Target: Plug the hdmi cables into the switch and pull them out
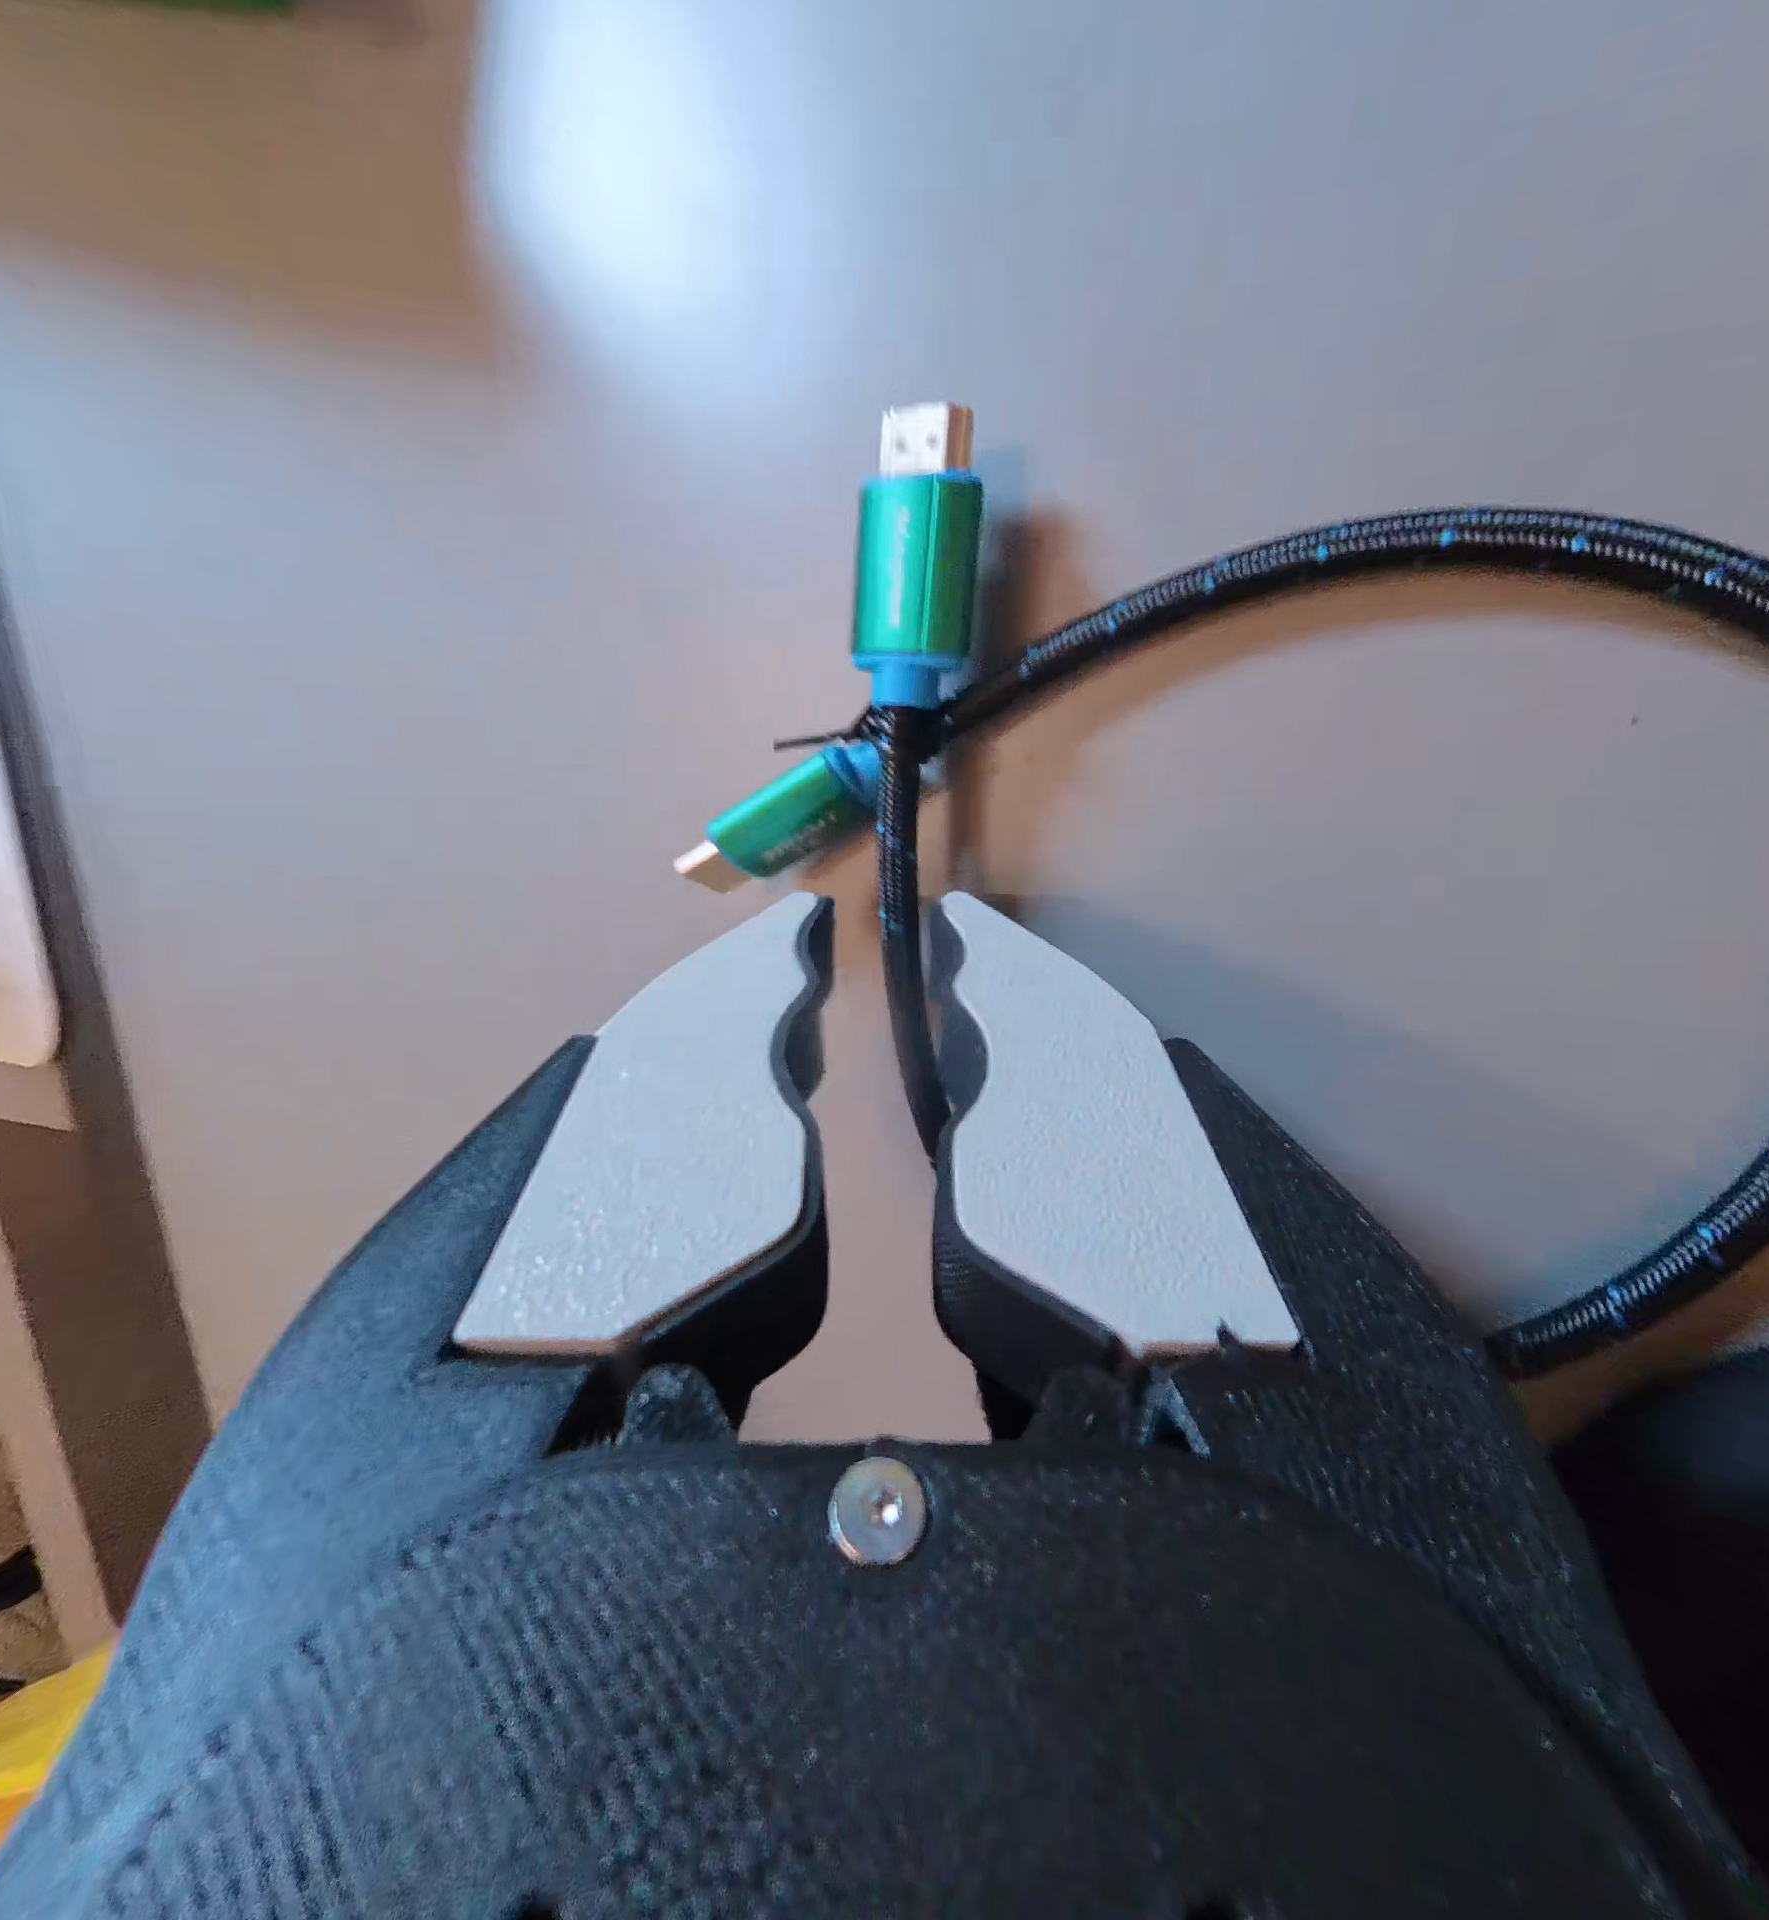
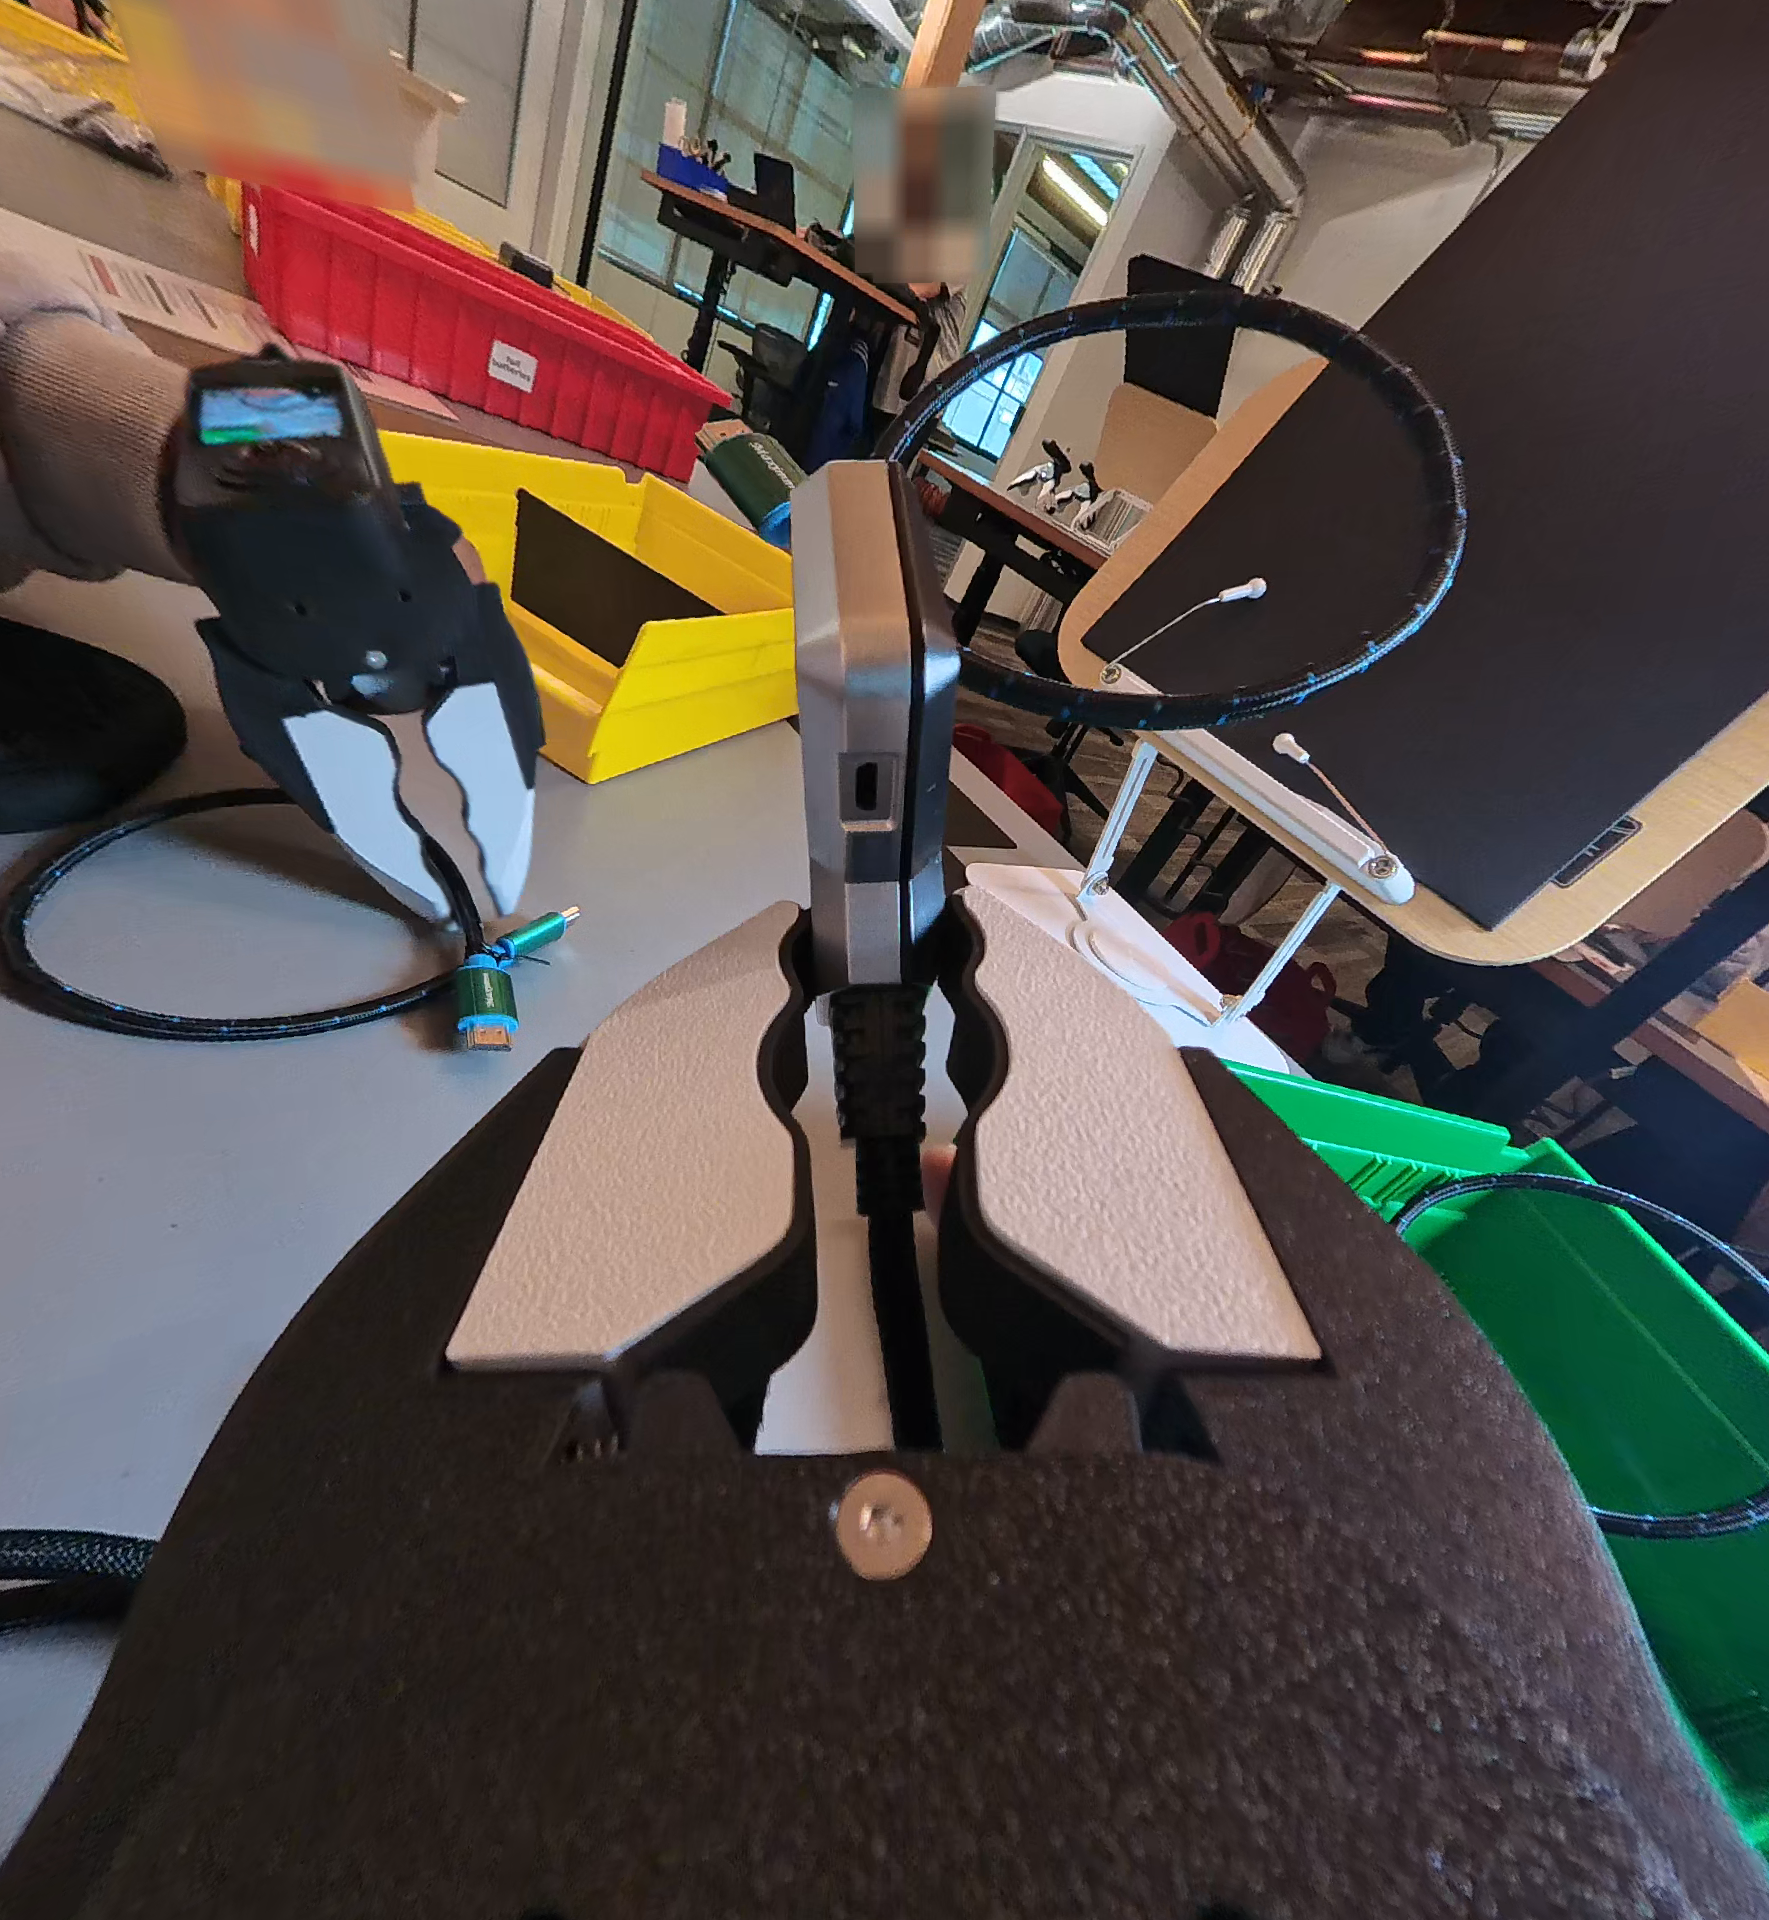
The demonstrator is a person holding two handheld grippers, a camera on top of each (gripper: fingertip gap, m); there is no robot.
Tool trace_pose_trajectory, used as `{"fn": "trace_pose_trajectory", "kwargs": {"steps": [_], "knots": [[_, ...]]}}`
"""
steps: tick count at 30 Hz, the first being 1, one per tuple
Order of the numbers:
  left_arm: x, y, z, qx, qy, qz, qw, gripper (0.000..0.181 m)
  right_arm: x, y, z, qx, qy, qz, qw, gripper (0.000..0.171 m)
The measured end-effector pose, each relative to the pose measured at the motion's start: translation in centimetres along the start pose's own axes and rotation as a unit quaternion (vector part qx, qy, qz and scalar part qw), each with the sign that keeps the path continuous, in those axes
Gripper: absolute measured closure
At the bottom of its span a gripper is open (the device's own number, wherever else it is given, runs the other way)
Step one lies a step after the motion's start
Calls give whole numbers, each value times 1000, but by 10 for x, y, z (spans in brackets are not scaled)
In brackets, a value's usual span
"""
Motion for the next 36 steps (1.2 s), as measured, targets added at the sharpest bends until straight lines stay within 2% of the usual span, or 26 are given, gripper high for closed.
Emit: {"fn": "trace_pose_trajectory", "kwargs": {"steps": [2,9,12,16,18,21,23,25,26,29,31,32,34,36], "knots": [[-2,1,1,0,-3,1,1000,174,1,-1,-1,2,1,0,1000,148],[1,-12,-28,93,52,-60,993,174,2,0,-2,2,2,3,1000,149],[3,-13,-37,104,64,-49,991,174,1,-1,-1,2,1,1,1000,148],[6,-11,-45,63,78,41,994,174,1,-1,0,2,1,5,1000,148],[0,-7,-47,-9,68,120,990,174,1,0,1,2,1,10,1000,148],[-13,-9,-51,-100,33,248,963,174,1,1,1,2,3,13,1000,148],[-14,-20,-49,-102,15,313,944,174,1,1,1,1,3,13,1000,148],[-13,-34,-44,-79,-15,339,937,171,1,1,0,0,3,12,1000,148],[-13,-41,-41,-58,-28,322,945,166,1,1,0,0,2,11,1000,148],[-14,-57,-39,34,-46,195,979,157,2,1,-1,0,1,12,1000,148],[-15,-59,-40,95,-43,67,992,163,3,1,-2,0,1,13,1000,148],[-12,-56,-37,103,-12,-12,995,160,3,1,-2,0,2,14,1000,148],[-4,-47,-29,112,43,-148,982,155,4,1,-2,2,1,18,1000,148],[1,-39,-19,121,87,-251,956,152,4,2,-1,2,1,23,1000,148]]}}
Point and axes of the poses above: each gripper's, where its closed fingertips meet, z out along the fingers, y out of its underside, x = y × z across the jaws, the point moved 7 cm from there along -z, back along the fingers, and after that the axes turned 6 degrees about x, right-handed, at the moved point
